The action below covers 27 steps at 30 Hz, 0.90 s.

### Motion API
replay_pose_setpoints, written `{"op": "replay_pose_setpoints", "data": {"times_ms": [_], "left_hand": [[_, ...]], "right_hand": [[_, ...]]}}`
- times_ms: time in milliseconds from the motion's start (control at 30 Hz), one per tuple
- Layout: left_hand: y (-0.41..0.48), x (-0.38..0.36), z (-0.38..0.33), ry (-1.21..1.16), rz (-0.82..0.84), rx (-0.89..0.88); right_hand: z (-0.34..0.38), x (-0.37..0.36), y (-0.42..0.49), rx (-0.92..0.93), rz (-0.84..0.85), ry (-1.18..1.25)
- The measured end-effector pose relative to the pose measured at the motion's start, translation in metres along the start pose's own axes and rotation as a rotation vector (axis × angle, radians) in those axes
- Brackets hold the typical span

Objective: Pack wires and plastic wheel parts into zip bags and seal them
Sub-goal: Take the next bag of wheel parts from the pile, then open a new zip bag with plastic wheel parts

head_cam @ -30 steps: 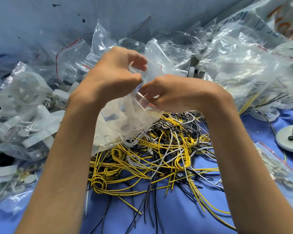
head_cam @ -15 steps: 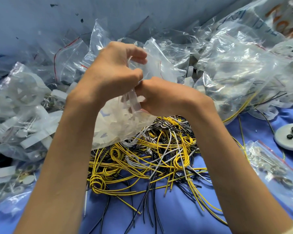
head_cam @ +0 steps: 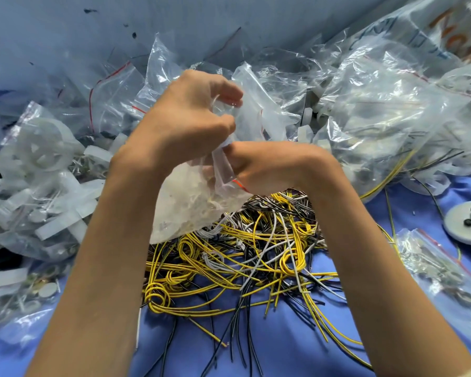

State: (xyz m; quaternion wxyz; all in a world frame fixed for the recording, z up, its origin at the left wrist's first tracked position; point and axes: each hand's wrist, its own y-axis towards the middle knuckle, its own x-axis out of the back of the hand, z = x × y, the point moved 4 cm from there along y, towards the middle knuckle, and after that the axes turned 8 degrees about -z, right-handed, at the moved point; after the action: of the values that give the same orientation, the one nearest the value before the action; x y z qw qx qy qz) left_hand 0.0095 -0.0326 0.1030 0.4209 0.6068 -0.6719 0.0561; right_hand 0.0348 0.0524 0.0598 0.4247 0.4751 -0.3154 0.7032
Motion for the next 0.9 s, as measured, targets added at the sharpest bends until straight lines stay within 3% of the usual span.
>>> {"op": "replay_pose_setpoints", "data": {"times_ms": [167,367,500,567,700,900], "left_hand": [[0.003,-0.011,0.015,0.128,0.106,0.025],[0.002,-0.010,0.032,0.353,0.136,0.108],[0.004,-0.013,0.040,0.488,0.148,0.112],[0.004,-0.013,0.044,0.523,0.152,0.125],[0.004,-0.016,0.049,0.587,0.174,0.147],[0.004,-0.019,0.054,0.613,0.205,0.144]], "right_hand": [[-0.009,0.010,-0.004,-0.026,-0.119,0.001],[-0.035,0.034,-0.013,-0.103,-0.405,0.234],[-0.052,0.046,-0.021,-0.151,-0.551,0.177],[-0.060,0.045,-0.023,-0.210,-0.466,0.113],[-0.073,0.023,-0.028,-0.384,-0.014,-0.095],[-0.072,0.009,-0.021,-0.392,0.083,-0.096]]}}
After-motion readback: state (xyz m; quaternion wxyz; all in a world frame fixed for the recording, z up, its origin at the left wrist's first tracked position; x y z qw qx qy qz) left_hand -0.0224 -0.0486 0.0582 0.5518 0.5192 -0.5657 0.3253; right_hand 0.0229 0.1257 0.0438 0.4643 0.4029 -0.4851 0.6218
